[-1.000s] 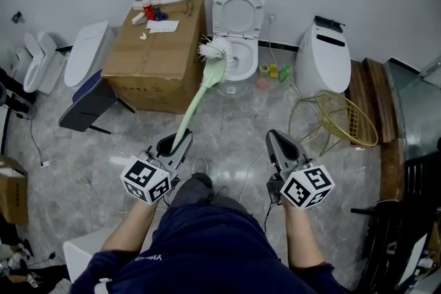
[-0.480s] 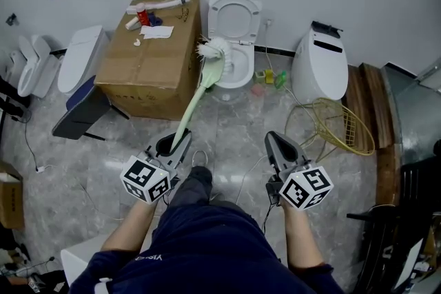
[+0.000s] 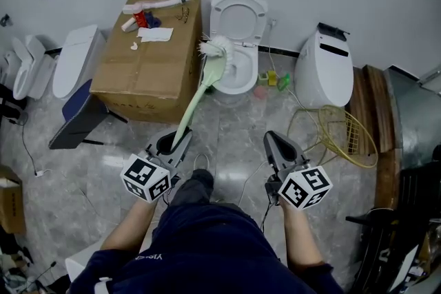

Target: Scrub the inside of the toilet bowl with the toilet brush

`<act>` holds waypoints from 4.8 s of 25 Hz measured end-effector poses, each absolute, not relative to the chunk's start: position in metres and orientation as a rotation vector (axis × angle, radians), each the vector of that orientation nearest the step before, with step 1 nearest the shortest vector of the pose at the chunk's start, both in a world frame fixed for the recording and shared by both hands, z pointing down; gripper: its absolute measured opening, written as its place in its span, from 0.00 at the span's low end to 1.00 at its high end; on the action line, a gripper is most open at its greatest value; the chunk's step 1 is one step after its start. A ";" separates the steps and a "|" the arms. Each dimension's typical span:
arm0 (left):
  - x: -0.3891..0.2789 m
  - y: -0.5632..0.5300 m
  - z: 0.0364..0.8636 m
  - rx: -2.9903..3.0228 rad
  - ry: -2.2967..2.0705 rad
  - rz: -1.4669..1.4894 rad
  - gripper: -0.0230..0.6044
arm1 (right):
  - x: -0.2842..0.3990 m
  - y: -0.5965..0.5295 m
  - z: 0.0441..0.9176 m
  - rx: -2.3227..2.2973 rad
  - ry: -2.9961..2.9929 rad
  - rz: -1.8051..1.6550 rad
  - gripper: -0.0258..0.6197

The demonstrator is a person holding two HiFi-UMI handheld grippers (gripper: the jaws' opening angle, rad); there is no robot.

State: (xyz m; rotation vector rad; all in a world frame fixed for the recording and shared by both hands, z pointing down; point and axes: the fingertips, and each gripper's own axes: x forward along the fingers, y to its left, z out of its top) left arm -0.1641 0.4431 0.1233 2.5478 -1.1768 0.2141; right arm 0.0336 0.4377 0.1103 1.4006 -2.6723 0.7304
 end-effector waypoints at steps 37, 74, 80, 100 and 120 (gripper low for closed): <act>-0.231 0.254 0.130 2.591 -1.037 0.230 0.12 | -0.043 0.261 0.107 1.516 -2.595 0.736 0.05; -0.111 0.033 0.154 2.475 -1.162 0.313 0.12 | 0.070 0.019 0.148 1.300 -2.619 0.868 0.05; -0.088 -0.007 0.161 2.445 -1.199 0.341 0.12 | 0.093 -0.025 0.160 1.239 -2.628 0.895 0.05; -0.054 -0.069 0.228 2.327 -1.225 0.494 0.12 | 0.135 -0.106 0.233 1.192 -2.569 1.025 0.05; -0.050 -0.087 0.387 2.261 -0.949 0.682 0.12 | 0.130 -0.121 0.370 1.359 -2.344 1.171 0.05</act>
